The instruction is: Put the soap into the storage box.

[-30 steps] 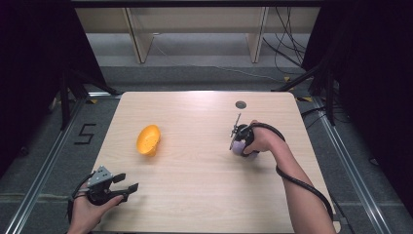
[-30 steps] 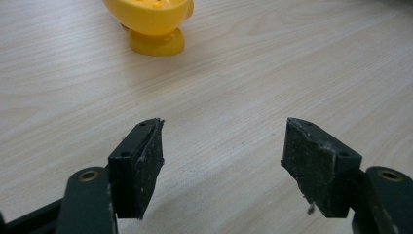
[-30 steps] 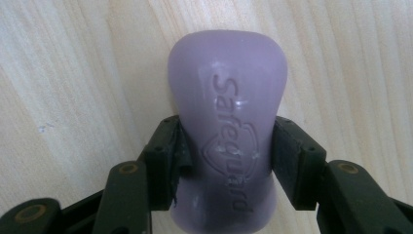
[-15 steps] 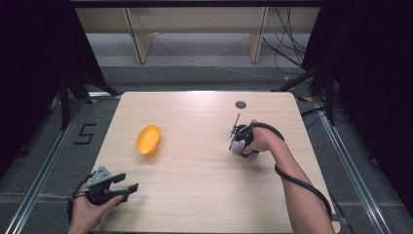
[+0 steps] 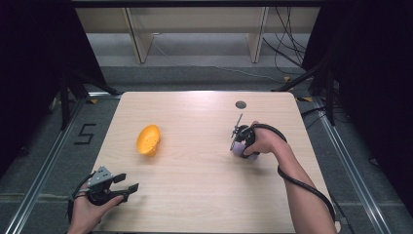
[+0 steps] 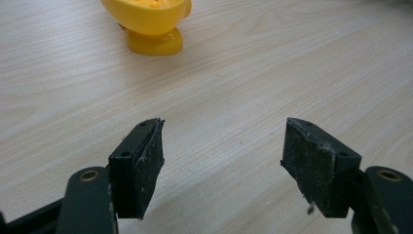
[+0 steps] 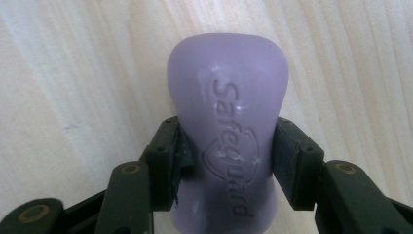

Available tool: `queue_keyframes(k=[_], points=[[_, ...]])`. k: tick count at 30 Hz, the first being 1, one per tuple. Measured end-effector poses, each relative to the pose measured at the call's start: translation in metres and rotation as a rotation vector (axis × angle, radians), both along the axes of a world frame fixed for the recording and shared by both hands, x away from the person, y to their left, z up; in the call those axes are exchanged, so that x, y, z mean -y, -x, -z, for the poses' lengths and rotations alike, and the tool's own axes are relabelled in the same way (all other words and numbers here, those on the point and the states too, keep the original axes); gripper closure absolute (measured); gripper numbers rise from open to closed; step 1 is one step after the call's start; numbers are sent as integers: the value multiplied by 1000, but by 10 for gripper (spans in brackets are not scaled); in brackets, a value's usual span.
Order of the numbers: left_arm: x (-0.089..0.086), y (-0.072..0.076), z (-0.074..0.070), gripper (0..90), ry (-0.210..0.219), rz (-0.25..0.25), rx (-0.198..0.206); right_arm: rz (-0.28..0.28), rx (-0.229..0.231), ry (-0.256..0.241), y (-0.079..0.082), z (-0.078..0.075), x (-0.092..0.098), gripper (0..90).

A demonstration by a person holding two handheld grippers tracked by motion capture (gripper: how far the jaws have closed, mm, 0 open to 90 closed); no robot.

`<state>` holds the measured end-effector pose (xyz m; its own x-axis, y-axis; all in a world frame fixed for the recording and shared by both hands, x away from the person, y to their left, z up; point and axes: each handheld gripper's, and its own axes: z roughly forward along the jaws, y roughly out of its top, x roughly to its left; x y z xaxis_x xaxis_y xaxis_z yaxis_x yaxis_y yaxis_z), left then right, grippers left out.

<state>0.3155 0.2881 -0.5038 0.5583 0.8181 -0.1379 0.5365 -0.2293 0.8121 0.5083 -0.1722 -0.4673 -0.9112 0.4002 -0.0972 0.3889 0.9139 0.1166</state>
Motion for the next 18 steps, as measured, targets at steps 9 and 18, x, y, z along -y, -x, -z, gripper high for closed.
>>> queue_keyframes(k=[9,18], points=[[28,-2,-3,309,-19,193,16,-116,-41,2,45,-22,-15,505],[103,-13,-16,295,1,498,35,-290,-79,-32,101,-35,-42,505]])
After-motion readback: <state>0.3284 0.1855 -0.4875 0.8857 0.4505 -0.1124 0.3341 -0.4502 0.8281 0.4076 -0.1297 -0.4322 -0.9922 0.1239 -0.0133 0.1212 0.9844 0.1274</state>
